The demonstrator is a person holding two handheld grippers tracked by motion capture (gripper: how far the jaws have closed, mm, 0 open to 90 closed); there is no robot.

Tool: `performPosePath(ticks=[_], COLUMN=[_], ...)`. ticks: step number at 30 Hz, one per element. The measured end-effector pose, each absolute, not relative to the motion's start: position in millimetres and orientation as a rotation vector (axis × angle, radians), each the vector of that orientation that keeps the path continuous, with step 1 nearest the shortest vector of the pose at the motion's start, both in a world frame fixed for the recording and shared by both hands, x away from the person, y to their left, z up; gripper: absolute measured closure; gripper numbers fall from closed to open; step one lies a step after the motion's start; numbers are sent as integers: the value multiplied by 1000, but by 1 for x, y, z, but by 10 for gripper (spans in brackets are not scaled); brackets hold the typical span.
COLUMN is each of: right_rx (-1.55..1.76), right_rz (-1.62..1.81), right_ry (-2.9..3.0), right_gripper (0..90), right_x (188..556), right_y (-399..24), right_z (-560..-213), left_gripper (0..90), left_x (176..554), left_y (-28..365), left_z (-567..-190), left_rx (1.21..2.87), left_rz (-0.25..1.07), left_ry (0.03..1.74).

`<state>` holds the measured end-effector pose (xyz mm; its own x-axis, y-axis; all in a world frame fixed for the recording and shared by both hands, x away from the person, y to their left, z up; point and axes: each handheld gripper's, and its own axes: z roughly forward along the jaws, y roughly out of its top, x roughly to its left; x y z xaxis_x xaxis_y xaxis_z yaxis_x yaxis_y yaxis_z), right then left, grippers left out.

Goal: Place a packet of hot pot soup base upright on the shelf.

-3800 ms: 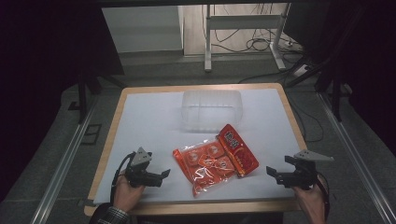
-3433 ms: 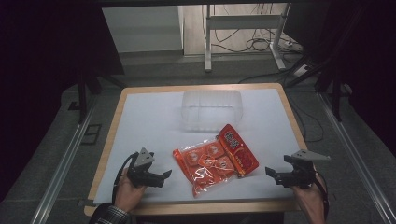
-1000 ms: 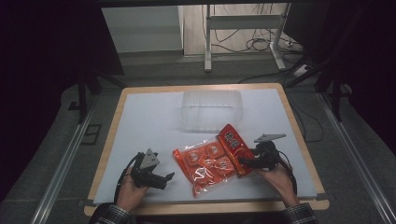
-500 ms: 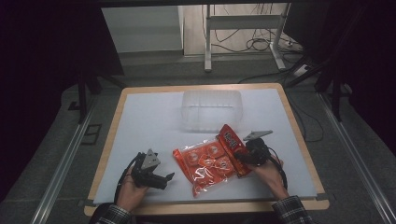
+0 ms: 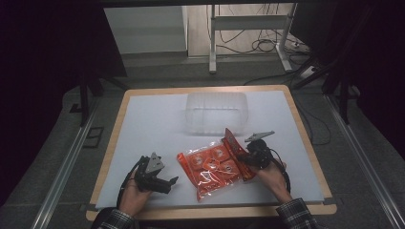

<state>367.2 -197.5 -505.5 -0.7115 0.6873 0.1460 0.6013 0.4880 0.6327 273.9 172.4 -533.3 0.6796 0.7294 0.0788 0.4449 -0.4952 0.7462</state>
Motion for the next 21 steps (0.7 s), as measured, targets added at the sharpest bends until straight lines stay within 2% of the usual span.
performPosePath(ticks=[12, 21], right_rx=[1121, 1146], right_rz=[1147, 1282], right_ry=[2555, 2529], right_gripper=[892, 892], right_x=[361, 362], right_y=[-202, -201], right_z=[-476, -438], left_gripper=[35, 35], left_x=[274, 273], left_y=[174, 174], left_z=[-532, -531], left_rx=[2162, 2157], left_rz=[508, 513], left_ry=[902, 903])
